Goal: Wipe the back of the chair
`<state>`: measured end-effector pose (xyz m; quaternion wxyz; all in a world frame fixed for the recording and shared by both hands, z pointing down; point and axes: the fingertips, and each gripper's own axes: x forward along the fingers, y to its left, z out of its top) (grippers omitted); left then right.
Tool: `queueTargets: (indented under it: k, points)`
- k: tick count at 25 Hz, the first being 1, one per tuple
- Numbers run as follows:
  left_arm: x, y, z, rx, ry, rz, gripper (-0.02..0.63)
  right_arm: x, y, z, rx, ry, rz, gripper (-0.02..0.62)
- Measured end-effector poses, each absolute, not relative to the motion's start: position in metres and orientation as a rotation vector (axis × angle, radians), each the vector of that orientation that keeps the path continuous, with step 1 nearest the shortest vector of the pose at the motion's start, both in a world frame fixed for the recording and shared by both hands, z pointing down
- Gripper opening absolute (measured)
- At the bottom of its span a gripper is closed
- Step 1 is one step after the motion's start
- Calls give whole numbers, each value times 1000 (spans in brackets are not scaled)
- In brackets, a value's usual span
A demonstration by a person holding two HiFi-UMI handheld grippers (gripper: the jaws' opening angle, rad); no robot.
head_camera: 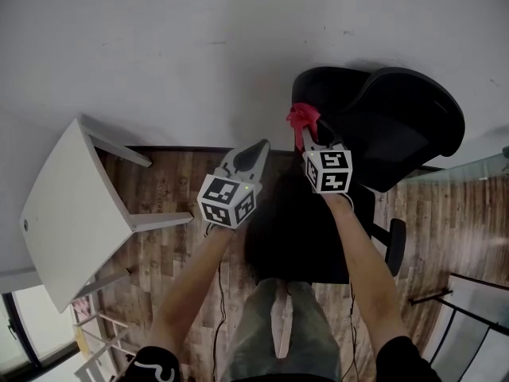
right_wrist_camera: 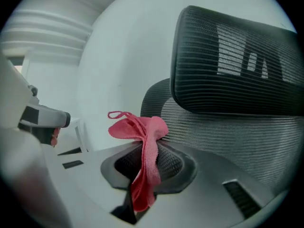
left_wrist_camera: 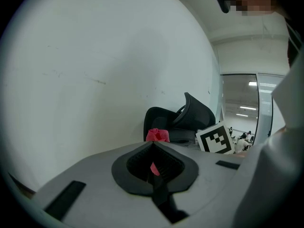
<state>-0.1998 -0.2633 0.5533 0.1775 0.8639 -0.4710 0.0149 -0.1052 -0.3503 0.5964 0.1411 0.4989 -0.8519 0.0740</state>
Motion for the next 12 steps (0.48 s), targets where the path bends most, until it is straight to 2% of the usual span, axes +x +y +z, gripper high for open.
queueTargets:
  k: [12]
  points:
    - [-195, -269, 557, 2425, -1419, 41, 20, -83, -354, 595, 1445, -2471, 183, 83]
